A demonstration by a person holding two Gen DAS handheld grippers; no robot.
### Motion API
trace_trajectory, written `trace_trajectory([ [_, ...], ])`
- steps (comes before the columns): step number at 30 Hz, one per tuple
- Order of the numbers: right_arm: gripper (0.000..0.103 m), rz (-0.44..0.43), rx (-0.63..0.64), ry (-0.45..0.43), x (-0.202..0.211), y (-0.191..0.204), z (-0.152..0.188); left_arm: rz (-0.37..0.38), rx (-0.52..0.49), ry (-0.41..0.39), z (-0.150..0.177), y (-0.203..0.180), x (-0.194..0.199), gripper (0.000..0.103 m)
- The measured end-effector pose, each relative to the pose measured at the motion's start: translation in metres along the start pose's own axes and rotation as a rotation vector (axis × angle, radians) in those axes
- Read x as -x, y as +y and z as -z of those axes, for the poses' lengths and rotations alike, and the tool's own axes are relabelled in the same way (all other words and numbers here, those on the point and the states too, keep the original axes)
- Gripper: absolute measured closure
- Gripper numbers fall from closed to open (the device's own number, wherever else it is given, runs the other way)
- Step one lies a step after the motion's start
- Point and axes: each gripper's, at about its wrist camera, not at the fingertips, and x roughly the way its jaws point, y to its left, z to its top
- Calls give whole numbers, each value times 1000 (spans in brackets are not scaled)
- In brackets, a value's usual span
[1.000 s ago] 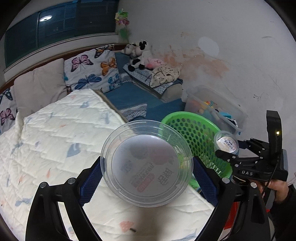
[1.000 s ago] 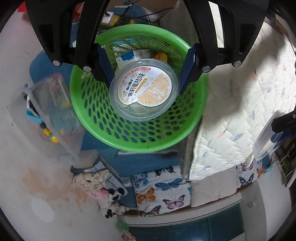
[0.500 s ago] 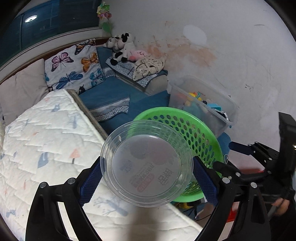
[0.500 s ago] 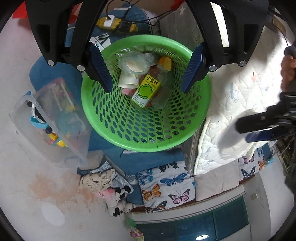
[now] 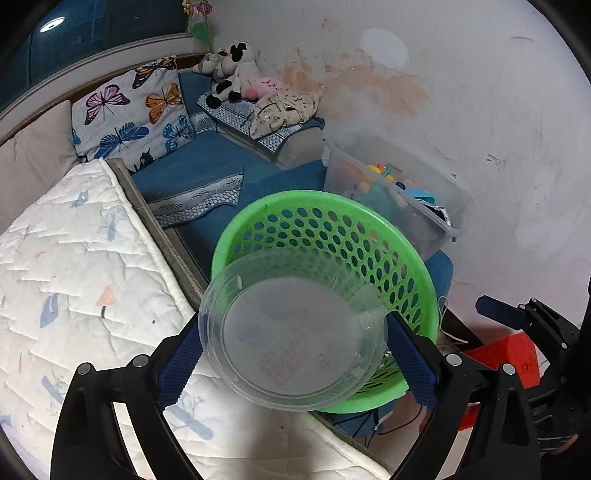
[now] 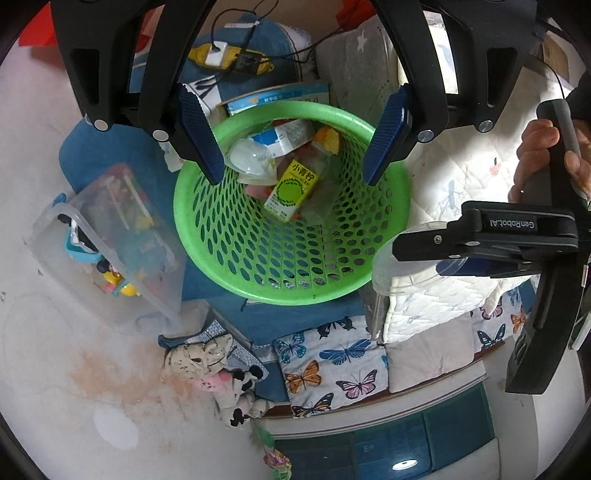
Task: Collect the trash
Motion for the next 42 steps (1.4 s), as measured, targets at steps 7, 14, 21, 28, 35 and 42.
trace_trajectory([
  [7,26,-13,-4,-7,4,6,4,12,-5,-16,3,-1,8,9],
  [14,26,-31,8,-13,9,20,4,-37,-7,-52,15,11,35,9],
  [21,23,-70,29,-36,17,45,0,-114,34,-96,35,39,71,8],
  [28,21,-119,70,-61,24,86,-5,-194,90,-127,63,73,112,8],
  [35,18,-159,103,-77,25,123,-9,-281,125,-160,92,103,148,8],
  [42,15,-176,135,-79,24,159,-8,-347,182,-185,120,135,177,8],
])
